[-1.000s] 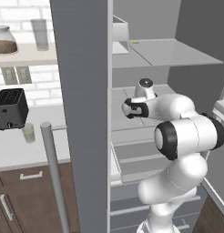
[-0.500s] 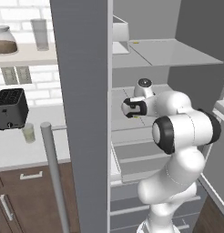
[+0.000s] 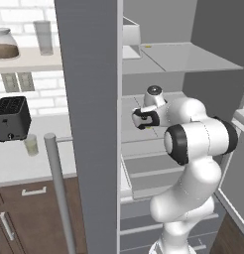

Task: Grab a lemon wedge from the fridge and one ice cube from the ice bowl, and put them in the glass of lemonade.

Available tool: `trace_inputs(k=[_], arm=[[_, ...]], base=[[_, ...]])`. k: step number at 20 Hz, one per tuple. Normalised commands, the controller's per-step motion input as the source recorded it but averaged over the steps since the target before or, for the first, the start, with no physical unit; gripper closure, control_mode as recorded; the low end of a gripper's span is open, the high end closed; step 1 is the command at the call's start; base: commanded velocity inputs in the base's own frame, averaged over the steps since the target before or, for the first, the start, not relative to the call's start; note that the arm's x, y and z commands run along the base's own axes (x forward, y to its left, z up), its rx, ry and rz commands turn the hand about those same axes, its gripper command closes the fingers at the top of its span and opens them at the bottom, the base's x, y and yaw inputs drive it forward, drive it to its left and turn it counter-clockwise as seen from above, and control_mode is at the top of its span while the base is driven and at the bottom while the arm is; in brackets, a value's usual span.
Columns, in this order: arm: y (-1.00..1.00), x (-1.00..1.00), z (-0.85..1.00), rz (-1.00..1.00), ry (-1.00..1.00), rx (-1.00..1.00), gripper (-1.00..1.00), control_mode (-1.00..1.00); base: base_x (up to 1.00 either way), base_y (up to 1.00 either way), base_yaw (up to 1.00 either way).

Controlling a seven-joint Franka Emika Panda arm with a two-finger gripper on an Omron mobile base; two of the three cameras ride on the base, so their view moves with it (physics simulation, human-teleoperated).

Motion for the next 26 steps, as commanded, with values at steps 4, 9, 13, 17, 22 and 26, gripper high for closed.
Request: trace_inputs(k=[4,9,13,17,22,26], arm=[[0.00,0.03,-0.07,-0.04,0.00,0.00,-1.00,-1.00],[0.00,0.00,-0.09,0.00,0.00,0.00,-1.00,-1.00],[0.00,-0.07,0.00,0.00,0.00,0.00,-1.00,-1.00],[0.00,-0.01,-0.01,0.00,0.00,0.00,-1.00,-1.00],[0.00,0.00,-0.14,0.00,0.00,0.00,-1.00,-1.00],[0.00,0.00,-0.26,0.00,0.00,0.00,-1.00,-1.00]], base=[[0.00,0.00,0.00],[0.00,0.00,0.00],[0.00,0.00,0.00],[0.00,0.00,0.00],[0.00,0.00,0.00],[0.00,0.00,0.00]])
